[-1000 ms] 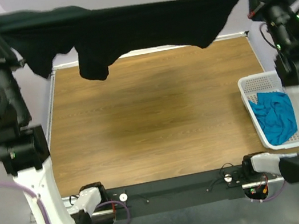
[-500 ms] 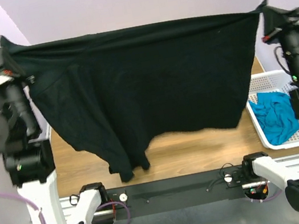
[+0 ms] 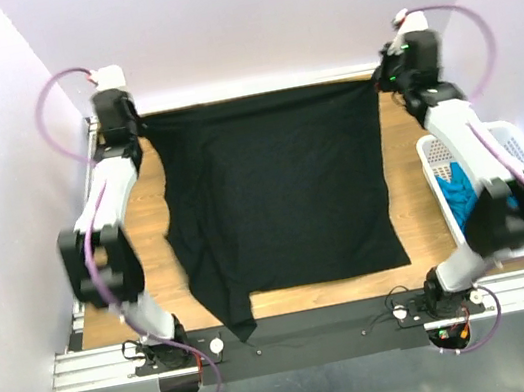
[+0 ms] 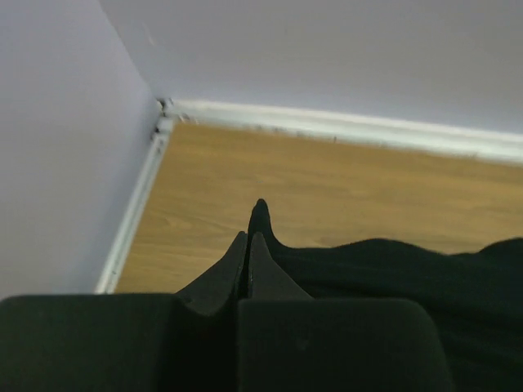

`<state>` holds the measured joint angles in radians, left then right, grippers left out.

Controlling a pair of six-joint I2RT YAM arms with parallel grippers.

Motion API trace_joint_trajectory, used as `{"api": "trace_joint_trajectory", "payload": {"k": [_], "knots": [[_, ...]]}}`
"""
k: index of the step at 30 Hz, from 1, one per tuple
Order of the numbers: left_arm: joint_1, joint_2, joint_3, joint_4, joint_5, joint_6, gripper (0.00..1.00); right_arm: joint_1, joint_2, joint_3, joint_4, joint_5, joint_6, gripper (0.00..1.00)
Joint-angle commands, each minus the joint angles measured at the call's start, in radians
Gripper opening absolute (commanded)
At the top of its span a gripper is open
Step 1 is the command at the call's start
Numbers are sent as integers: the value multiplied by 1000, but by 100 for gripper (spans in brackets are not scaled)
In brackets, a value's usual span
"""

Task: Fold and stack the t-shirts
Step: Flatten the tshirt out

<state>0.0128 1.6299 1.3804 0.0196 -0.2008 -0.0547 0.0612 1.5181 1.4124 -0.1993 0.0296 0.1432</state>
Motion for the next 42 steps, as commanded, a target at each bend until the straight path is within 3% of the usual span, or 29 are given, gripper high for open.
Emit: {"api": "trace_joint_trajectory", "payload": {"k": [1, 7, 19, 21, 23, 24, 26, 27, 29, 32, 36, 38, 39, 42], "knots": [[-7, 157, 97, 56, -74, 23, 0, -27, 186, -10, 155, 55, -50, 1], [-59, 437, 259, 40, -129, 33, 1, -26, 480, 97, 244, 55, -57, 1], [-70, 610, 494, 26, -250, -106, 12, -26, 775, 430, 251, 213, -2, 2], [-68, 630, 543, 32, -262, -111, 20, -27, 810, 494, 251, 248, 12, 11], [-68, 648, 581, 36, -261, -106, 31, -26, 829, 554, 251, 256, 29, 30], [-68, 653, 617, 36, -241, -100, 49, -27, 835, 568, 250, 253, 35, 49], [-68, 651, 646, 26, -213, -88, 64, -26, 835, 580, 248, 237, 45, 74], [-68, 644, 646, 23, -197, -89, 74, -27, 830, 574, 248, 233, 50, 78], [-70, 580, 614, 16, -199, -106, 78, -26, 780, 545, 233, 208, 61, 85], [-70, 430, 475, -18, -232, -186, 80, -27, 658, 439, 166, 153, 99, 87], [-71, 233, 233, -226, -259, -366, 77, -24, 494, 277, 25, 55, 191, 86], [-80, 98, 111, -292, -238, -421, 74, -23, 424, 138, -20, -18, 248, 83], [-85, 50, -23, -300, -204, -453, 70, -17, 357, 82, -50, -25, 262, 79], [-128, -115, -211, -307, -138, -553, 62, 8, 266, -122, -84, -105, 306, 67]]}}
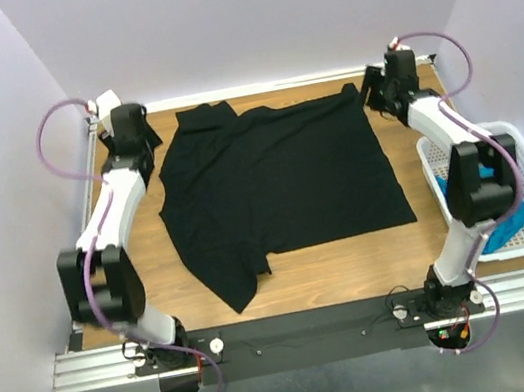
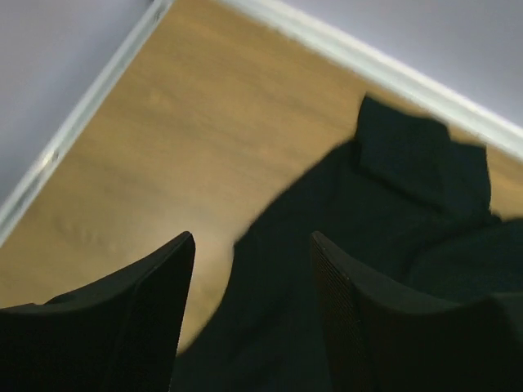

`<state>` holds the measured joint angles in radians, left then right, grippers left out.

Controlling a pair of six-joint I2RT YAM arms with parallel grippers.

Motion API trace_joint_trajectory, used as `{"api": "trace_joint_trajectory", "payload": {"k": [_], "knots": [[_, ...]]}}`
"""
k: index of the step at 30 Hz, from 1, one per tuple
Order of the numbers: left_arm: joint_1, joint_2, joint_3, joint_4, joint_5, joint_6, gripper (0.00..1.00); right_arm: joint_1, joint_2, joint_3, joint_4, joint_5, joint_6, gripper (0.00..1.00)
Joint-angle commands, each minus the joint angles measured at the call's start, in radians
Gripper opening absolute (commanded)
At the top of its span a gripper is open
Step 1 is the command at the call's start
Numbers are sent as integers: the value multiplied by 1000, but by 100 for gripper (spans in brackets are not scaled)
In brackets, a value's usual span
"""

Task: Fold and stack the t-shirts
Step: Flatten the tshirt out

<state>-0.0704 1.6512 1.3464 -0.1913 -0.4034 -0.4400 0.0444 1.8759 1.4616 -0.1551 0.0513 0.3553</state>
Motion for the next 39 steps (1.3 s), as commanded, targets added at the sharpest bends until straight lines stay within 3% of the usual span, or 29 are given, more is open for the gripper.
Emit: {"api": "trace_joint_trajectory", "payload": {"k": [1, 5, 12, 17, 23, 34, 39], "knots": [[-61, -169, -279, -94, 93, -186, 61, 32, -140, -214, -136, -136, 108, 66], [-152, -272, -459, -108, 116, -264, 52, 67, -259, -395, -202, -168, 116, 55], [-183, -321, -659, -100, 158, -359, 43, 80, -411, -621, -225, -128, 137, 52], [-183, -243, -684, -86, 186, -397, 37, 78, -393, -679, -218, -79, 149, 45], [-174, -165, -708, -132, 129, -450, 36, 80, -396, -718, -219, 19, 152, 45], [-109, -234, -694, -252, -18, -411, 40, 71, -394, -764, -277, 174, 191, 49], [-49, -251, -681, -234, -17, -349, 43, 61, -385, -756, -281, 130, 185, 51]]}}
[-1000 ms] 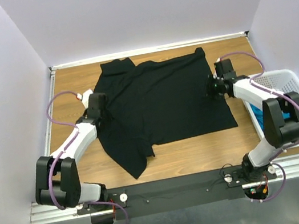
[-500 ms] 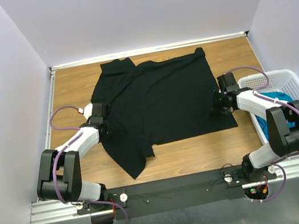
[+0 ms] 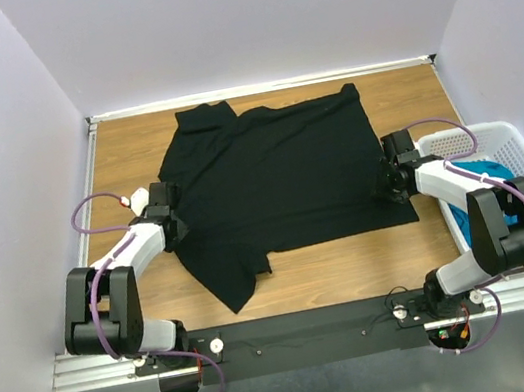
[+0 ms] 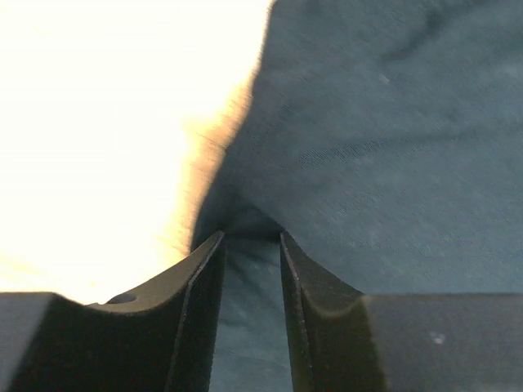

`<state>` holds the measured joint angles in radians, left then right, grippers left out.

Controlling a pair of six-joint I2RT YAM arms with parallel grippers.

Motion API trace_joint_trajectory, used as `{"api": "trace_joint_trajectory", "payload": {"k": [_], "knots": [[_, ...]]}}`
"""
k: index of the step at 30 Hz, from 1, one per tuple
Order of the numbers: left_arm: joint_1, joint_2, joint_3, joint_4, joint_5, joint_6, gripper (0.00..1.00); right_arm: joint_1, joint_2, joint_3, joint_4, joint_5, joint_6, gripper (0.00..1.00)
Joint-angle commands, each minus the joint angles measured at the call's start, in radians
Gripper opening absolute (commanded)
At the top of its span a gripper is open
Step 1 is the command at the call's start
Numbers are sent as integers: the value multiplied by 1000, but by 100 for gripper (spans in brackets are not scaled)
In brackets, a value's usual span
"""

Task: Fold and stack the t-shirts
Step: Flatten the tshirt out

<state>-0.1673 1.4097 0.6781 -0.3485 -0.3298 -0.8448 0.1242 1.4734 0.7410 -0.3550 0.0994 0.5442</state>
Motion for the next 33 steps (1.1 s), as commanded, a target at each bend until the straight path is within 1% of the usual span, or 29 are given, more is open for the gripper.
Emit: {"api": "trace_joint_trajectory", "payload": {"k": [1, 4, 5, 6, 7, 8, 9, 10, 11, 12, 13, 14, 15, 16, 17, 18, 20, 21, 22, 24, 26, 33], "knots": [[55, 3, 0, -61, -92, 81, 43, -18, 19, -28, -82, 85, -12, 52], [51, 21, 49, -64, -72, 113, 47, -17, -8, 1, -84, 62, -58, 54], [29, 5, 58, -82, -66, 119, 50, -14, -28, 33, -90, 19, -91, 57], [13, -17, 69, -95, -66, 118, 50, -9, -47, 34, -94, -3, -102, 58], [-9, -41, 84, -113, -69, 109, 54, 14, -64, 69, -102, -21, -111, 59], [-36, -98, 92, -157, -72, 98, 55, 34, -103, 86, -122, -45, -118, 59], [-82, -124, 106, -184, -69, 67, 58, 78, -117, 116, -128, -71, -112, 59], [-104, -149, 107, -213, -60, 46, 58, 103, -133, 124, -133, -93, -112, 59], [-121, -193, 109, -262, -48, 27, 58, 135, -157, 129, -131, -160, -77, 59], [-138, -210, 107, -289, -17, -17, 58, 209, -165, 133, -125, -187, -57, 59], [-173, -225, 104, -312, 0, -33, 58, 250, -168, 135, -113, -219, -37, 58], [-191, -250, 100, -348, 15, -49, 58, 294, -159, 133, -78, -283, 9, 57], [-210, -259, 97, -363, 26, -62, 58, 334, -153, 130, -50, -315, 32, 56], [-227, -268, 91, -378, 26, -88, 58, 420, -144, 126, -20, -348, 52, 50], [-248, -287, 87, -389, 22, -94, 58, 458, -130, 118, 11, -378, 95, 46], [-253, -294, 83, -402, 2, -99, 57, 533, -96, 116, 81, -426, 117, 39], [-256, -308, 72, -403, -14, -102, 57, 603, -49, 126, 157, -464, 149, 34], [-256, -307, 71, -403, -18, -99, 56, 630, -24, 136, 174, -472, 152, 29], [-258, -305, 64, -403, -17, -97, 56, 687, 31, 150, 186, -483, 151, 27], [-258, -295, 63, -397, -14, -83, 56, 753, 80, 196, 214, -500, 138, 23], [-262, -291, 60, -386, -15, -74, 56, 793, 141, 228, 243, -515, 135, 21], [-273, -302, 58, -377, -12, -68, 56, 850, 309, 287, 286, -523, 158, 19]]}}
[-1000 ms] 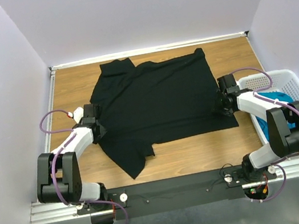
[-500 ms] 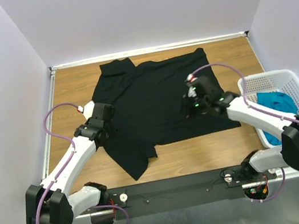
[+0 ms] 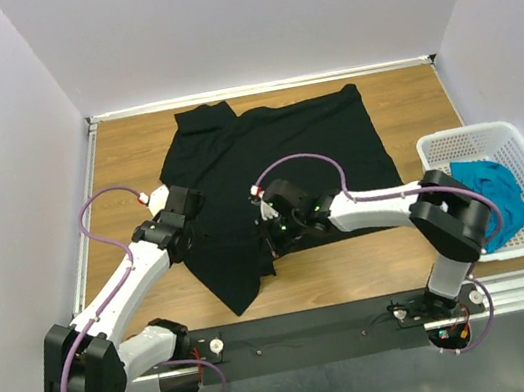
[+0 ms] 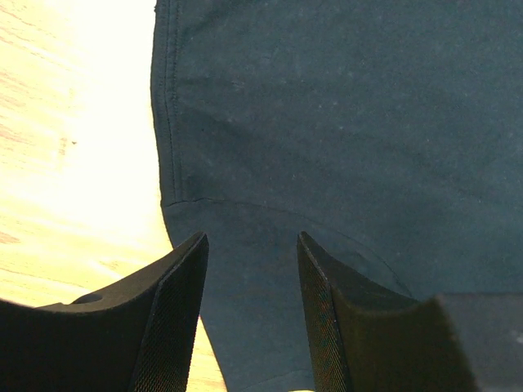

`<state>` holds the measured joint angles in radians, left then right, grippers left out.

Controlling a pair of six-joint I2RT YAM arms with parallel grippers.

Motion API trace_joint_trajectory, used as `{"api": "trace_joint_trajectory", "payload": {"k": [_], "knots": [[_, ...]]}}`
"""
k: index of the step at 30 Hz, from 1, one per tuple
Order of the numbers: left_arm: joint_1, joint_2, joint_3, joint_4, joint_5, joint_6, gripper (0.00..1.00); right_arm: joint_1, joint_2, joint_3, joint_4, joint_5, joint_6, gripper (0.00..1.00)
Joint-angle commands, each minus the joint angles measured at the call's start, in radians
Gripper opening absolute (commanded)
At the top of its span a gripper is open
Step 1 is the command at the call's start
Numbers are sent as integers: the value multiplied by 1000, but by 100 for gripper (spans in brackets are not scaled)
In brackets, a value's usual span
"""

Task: Fold and stack the t-shirts
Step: Flatten the tshirt out

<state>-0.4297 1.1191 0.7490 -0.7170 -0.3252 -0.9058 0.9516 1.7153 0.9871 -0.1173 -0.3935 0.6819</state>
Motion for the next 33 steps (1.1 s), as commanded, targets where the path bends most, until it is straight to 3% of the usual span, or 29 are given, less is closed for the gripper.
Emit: {"api": "trace_joint_trajectory", "payload": {"k": [1, 16, 27, 33], "knots": [[-12, -13, -13, -9, -17, -7, 56, 33, 79, 42, 50, -24, 25, 19], [-17, -44, 0, -15, -37, 19, 56, 41, 7, -197, -28, 179, 77, 17], [-15, -67, 24, -30, -77, 38, 56, 56, -60, -116, -309, 475, 16, 17], [-15, -61, 46, -19, -94, 67, 56, 130, -117, -16, -343, 407, -33, 20]]}}
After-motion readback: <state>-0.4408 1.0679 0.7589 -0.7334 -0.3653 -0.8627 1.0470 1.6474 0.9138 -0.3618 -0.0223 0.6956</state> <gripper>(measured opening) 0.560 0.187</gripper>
